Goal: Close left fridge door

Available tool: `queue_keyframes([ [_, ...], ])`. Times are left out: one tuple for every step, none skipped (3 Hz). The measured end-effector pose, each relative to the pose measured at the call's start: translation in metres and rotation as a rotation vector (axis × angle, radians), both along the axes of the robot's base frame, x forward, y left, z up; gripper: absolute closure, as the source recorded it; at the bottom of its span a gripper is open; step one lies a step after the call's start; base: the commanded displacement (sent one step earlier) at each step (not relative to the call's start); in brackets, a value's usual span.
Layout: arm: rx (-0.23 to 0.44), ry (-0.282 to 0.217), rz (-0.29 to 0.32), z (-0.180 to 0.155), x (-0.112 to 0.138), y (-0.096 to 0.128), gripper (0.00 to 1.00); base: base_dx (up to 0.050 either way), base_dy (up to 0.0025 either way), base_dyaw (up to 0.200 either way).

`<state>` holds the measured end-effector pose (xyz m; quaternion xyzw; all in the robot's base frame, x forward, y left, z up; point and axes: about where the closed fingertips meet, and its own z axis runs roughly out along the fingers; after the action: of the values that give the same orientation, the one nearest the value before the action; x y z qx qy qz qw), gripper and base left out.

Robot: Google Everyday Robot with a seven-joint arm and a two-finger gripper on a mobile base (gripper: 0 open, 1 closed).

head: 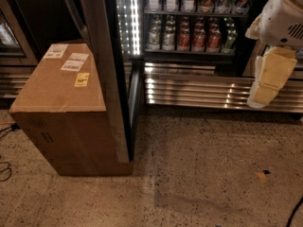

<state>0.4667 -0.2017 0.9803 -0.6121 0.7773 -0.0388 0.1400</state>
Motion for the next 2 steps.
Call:
queue_keyframes([
  [-0.044, 0.014, 0.085, -0.0091, 0.0176, 0.0364, 0.00, 0.000, 0.00000, 0.000],
  [-0.043, 0.014, 0.085, -0.0093, 0.0177, 0.0365, 0.00, 0.000, 0.00000, 0.000],
])
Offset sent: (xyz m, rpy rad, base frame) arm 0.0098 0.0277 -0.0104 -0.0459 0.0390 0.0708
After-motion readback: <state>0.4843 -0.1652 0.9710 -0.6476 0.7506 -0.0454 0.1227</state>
